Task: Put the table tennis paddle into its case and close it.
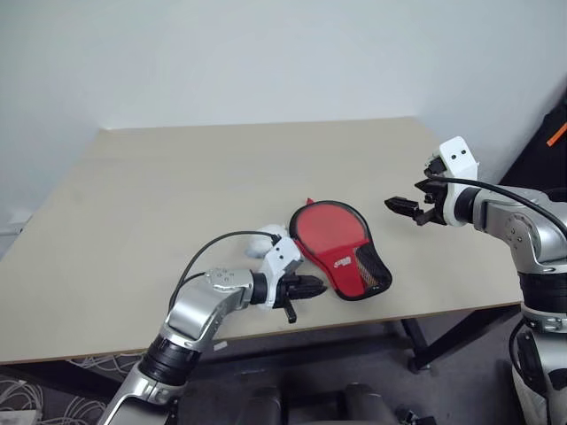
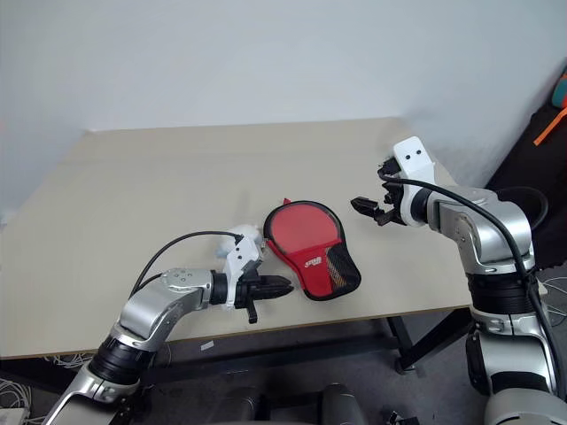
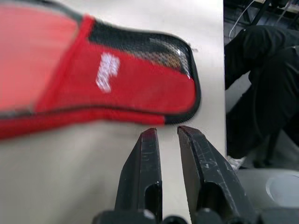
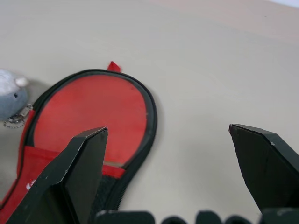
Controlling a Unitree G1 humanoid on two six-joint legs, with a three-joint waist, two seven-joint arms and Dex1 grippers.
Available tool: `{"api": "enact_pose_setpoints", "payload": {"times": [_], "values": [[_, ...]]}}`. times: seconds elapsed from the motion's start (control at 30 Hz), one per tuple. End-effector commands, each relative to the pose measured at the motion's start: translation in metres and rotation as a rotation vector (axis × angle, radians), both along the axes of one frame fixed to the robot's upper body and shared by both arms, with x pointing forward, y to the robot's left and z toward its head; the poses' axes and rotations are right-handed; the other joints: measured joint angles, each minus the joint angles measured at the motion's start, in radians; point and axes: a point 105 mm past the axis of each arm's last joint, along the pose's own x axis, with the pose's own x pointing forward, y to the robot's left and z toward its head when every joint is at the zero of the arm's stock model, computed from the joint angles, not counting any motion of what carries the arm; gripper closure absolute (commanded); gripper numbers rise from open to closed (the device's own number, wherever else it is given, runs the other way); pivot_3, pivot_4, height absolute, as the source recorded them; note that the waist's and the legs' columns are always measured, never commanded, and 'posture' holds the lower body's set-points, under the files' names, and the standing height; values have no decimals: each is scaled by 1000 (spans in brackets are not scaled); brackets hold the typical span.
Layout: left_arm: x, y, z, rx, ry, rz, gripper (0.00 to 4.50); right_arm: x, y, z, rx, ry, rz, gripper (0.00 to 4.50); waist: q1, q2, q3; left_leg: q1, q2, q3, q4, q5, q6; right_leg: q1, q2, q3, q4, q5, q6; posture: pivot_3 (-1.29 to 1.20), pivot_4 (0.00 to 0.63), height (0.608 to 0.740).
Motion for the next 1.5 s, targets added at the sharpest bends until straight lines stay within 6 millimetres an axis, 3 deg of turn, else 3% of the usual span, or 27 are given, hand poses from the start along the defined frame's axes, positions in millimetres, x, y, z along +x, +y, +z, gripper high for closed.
{"api": "enact_pose_setpoints", "payload": {"times": [0.03,0.2,1.07,1.33,1.5], "values": [[-5,-4,9,-38,16,0,2628,-2,2,12,10,-48,4,0,0,0,0,0,0,0,0,0,0,0,0,0,0,0,0,0,0,740],[-4,-10,2,-67,93,43,998,-4,8,11,24,-42,17,0,-1,0,0,0,0,0,0,0,0,0,0,0,0,0,0,0,0,740],[20,-45,-21,-241,560,348,998,-11,21,9,61,-32,16,0,1,1,-1,1,-1,-1,1,0,0,2,0,0,0,0,0,0,0,740],[29,-42,-30,-219,656,448,998,-12,24,9,65,-34,21,0,2,1,-2,1,-2,-2,2,0,0,4,0,-1,-1,0,0,0,0,740],[23,-34,-43,-107,744,500,998,-12,25,9,64,-36,25,0,0,1,-3,2,-2,-2,2,0,0,5,0,-2,-1,0,0,0,0,740]]}}
